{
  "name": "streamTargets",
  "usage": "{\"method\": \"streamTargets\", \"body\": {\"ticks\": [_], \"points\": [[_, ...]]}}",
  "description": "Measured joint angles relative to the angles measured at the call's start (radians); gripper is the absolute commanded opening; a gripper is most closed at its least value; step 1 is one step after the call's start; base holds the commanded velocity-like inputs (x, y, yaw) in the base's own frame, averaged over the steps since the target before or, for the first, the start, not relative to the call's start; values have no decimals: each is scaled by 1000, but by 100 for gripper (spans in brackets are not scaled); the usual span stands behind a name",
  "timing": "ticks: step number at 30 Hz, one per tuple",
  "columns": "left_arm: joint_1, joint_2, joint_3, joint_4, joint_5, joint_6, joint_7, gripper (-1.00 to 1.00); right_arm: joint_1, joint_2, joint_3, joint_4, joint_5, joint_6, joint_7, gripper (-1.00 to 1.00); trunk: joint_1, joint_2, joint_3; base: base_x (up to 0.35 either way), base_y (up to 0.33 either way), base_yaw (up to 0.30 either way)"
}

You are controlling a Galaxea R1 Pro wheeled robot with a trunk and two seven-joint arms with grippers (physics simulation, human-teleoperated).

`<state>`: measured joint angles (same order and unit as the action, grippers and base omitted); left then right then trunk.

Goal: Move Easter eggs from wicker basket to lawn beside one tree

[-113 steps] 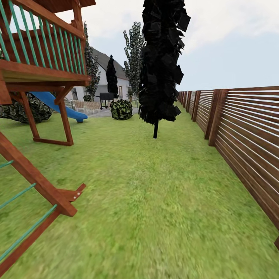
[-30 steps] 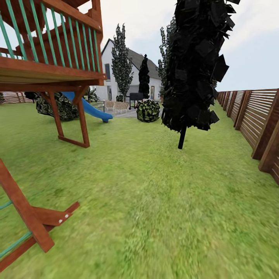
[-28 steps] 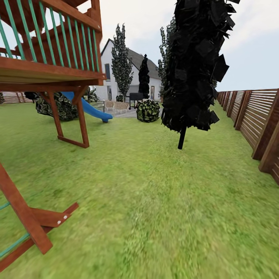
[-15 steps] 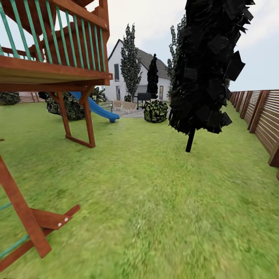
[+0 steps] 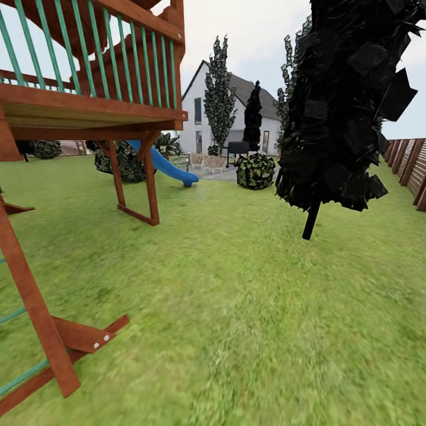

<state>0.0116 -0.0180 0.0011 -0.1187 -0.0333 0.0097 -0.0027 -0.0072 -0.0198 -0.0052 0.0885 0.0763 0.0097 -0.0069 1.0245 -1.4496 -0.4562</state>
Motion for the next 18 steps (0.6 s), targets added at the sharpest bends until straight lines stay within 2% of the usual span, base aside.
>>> {"method": "streamTargets", "body": {"ticks": [18], "points": [[0, 0, -1, -2, 0, 0, 0, 100, 0, 0, 0, 1, 0, 0, 0, 100, 0, 0, 0, 275, -167, 1]]}}
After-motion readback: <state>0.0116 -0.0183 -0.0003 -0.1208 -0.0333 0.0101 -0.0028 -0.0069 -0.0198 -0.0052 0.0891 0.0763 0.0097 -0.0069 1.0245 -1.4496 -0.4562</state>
